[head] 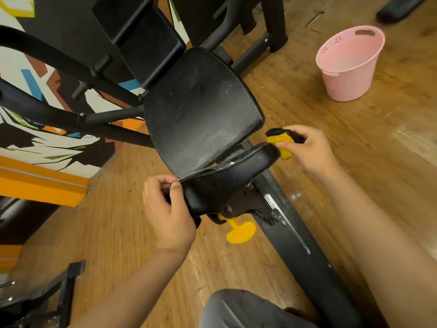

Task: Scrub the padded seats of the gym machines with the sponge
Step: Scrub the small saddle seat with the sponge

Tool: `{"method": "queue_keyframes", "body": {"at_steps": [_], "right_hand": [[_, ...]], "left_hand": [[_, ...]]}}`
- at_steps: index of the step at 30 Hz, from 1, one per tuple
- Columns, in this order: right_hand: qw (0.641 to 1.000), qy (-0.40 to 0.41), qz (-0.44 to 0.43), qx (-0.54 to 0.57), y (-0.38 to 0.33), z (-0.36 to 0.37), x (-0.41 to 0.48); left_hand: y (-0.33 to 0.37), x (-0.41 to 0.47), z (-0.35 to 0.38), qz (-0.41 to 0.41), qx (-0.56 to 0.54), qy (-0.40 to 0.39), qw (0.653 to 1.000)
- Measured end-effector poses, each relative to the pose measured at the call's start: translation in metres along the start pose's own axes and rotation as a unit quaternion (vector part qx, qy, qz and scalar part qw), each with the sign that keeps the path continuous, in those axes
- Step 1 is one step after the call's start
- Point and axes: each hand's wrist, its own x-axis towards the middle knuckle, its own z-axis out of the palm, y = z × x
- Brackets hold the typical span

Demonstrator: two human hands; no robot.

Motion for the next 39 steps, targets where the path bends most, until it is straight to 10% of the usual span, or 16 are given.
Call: {"method": "queue_keyframes", "body": {"at_steps": [5, 9, 14, 29, 39], "right_hand": [[0.992, -0.099, -0.038, -0.071, -0.025, 0.010, -0.026], [0.988, 0.152, -0.023, 0.000, -0.013, 0.016, -0.038], [0.983, 0.183, 0.006, -0.001, -0.008, 0.034, -0.061], [0.985, 0.007, 0.024, 0.169, -0.071, 0.082, -0.150], [0.997, 0.024, -0.055, -0.045, -0.131, 0.083, -0.125]], "left_hand": [[0.000, 0.000, 0.001, 0.002, 0.001, -0.004, 1.000], [0.000, 0.000, 0.000, 0.005, -0.005, 0.002, 1.000], [-0.002, 0.000, 0.000, 0.015, -0.008, 0.008, 1.000], [-0.002, -0.001, 0.001, 0.021, -0.024, 0.026, 0.999], [-0.009, -0.003, -0.040, -0.044, -0.165, -0.091, 0.981]]}}
